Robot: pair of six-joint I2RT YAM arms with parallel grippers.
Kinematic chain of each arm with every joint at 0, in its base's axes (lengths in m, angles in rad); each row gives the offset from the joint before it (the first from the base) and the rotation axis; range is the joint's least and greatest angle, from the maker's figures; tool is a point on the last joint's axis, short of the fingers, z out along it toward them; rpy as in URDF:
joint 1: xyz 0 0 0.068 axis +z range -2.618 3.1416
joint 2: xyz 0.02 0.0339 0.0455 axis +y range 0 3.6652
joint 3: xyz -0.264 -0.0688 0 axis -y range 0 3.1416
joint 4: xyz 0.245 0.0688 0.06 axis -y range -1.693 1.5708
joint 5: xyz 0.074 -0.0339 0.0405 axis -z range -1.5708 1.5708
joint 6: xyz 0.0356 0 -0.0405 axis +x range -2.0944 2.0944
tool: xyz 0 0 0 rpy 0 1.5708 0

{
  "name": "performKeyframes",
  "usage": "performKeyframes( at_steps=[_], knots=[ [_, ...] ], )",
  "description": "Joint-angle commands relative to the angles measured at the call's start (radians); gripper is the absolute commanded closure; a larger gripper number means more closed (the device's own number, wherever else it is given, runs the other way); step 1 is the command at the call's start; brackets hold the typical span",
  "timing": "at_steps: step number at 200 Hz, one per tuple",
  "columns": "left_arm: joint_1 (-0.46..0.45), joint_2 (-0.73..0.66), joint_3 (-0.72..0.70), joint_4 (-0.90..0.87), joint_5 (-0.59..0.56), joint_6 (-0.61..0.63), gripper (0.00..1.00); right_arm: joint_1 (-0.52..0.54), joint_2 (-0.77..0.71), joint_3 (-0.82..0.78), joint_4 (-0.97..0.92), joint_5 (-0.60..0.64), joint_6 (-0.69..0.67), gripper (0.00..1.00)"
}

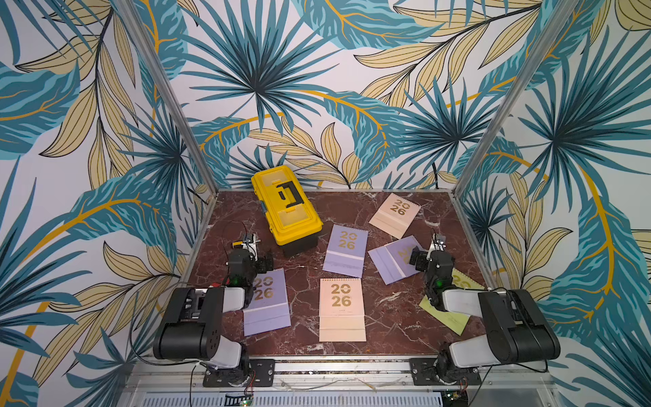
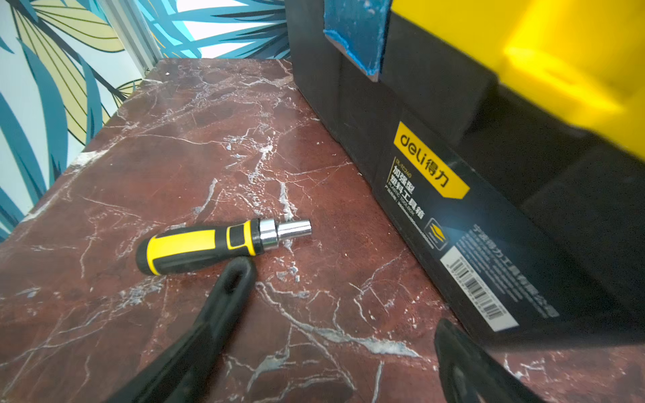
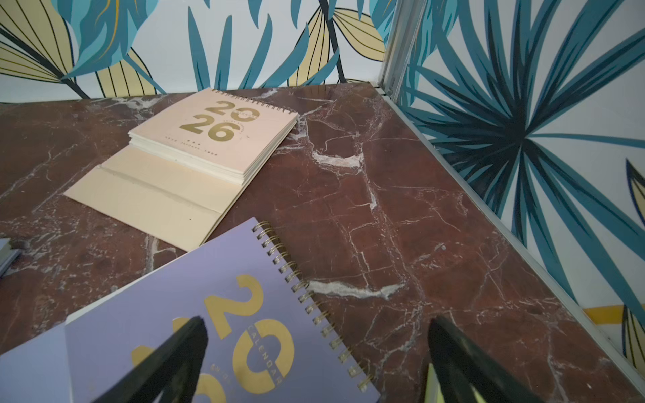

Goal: Stack the calendars
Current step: Pick up the calendar at the center of the board.

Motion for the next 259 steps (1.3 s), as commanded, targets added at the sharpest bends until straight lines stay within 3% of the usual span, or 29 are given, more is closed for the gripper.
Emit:
performKeyframes(
  at_steps=[1, 144, 182, 194, 219, 259],
  knots=[
    [0.017, 0.018, 0.044, 0.111, 0.016, 0.017, 0.0, 0.006, 0.022, 0.016, 0.092, 0.039, -0.02, 0.0],
    [0.028, 0.015, 0.042, 0.112, 0.025, 0.007, 0.0, 0.006, 0.021, 0.015, 0.093, 0.039, -0.02, 0.0],
    [0.015, -0.124, 0.025, 0.085, -0.058, 0.003, 0.01, 0.008, -0.051, -0.009, 0.099, 0.055, -0.042, 0.0],
    [0.009, -0.191, 0.024, 0.031, -0.064, -0.012, 0.01, 0.011, -0.149, 0.015, -0.03, 0.1, -0.027, 0.0],
    [0.0, -0.346, 0.047, -0.117, -0.102, -0.053, 0.0, 0.011, -0.355, 0.189, -0.517, 0.185, 0.097, 0.0],
    [-0.038, -0.5, 0.184, -0.449, -0.116, -0.084, 0.0, 0.011, -0.401, 0.505, -1.185, 0.217, 0.36, 0.0]
  ],
)
